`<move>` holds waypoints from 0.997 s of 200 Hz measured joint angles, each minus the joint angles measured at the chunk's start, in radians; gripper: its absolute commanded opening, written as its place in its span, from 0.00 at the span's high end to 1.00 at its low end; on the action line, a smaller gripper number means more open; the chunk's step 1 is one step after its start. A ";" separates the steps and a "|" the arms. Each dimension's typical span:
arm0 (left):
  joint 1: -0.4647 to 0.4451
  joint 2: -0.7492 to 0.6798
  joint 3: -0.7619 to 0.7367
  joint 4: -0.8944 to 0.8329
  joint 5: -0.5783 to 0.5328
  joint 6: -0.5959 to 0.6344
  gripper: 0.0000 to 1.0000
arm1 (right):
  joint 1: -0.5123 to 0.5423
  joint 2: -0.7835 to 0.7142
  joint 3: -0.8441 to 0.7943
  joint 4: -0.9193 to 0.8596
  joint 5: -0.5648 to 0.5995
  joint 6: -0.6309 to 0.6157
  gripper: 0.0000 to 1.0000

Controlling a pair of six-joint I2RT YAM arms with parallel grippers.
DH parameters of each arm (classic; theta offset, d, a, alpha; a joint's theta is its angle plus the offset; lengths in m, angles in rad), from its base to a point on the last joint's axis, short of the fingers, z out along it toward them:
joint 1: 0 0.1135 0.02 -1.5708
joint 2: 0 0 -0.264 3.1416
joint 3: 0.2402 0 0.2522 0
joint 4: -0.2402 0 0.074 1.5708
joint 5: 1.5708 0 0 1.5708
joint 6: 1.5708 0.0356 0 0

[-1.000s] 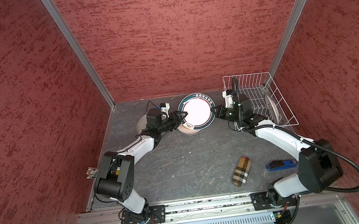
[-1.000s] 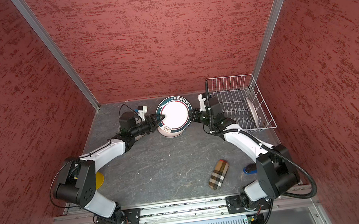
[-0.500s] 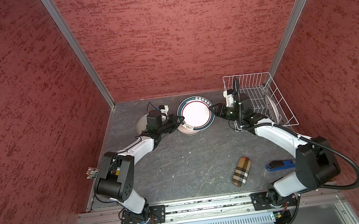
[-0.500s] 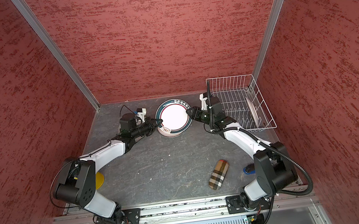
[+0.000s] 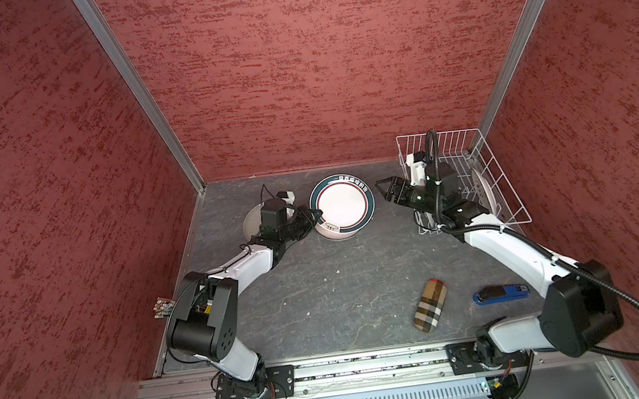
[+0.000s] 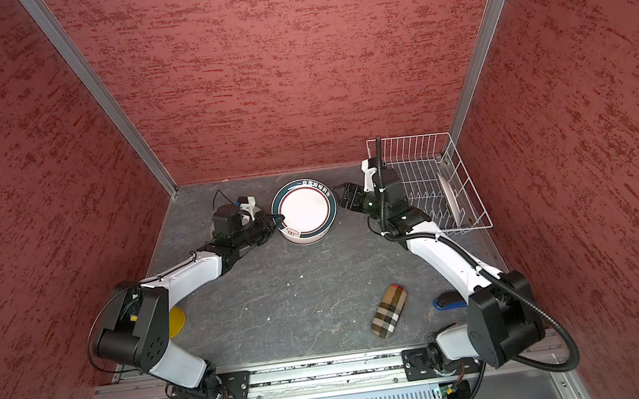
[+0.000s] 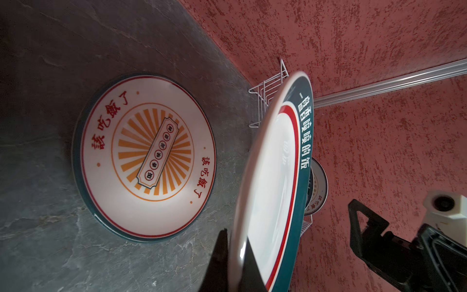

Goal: Unload the plates from the dish rack
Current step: 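Open the right gripper and pull back toward the rack while the left holds the plate, then lower the green-rimmed plate onto the printed plate with the left gripper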

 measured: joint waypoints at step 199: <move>0.031 0.304 0.077 0.040 -0.083 -0.017 1.00 | -0.003 -0.042 0.002 -0.090 0.061 -0.061 0.18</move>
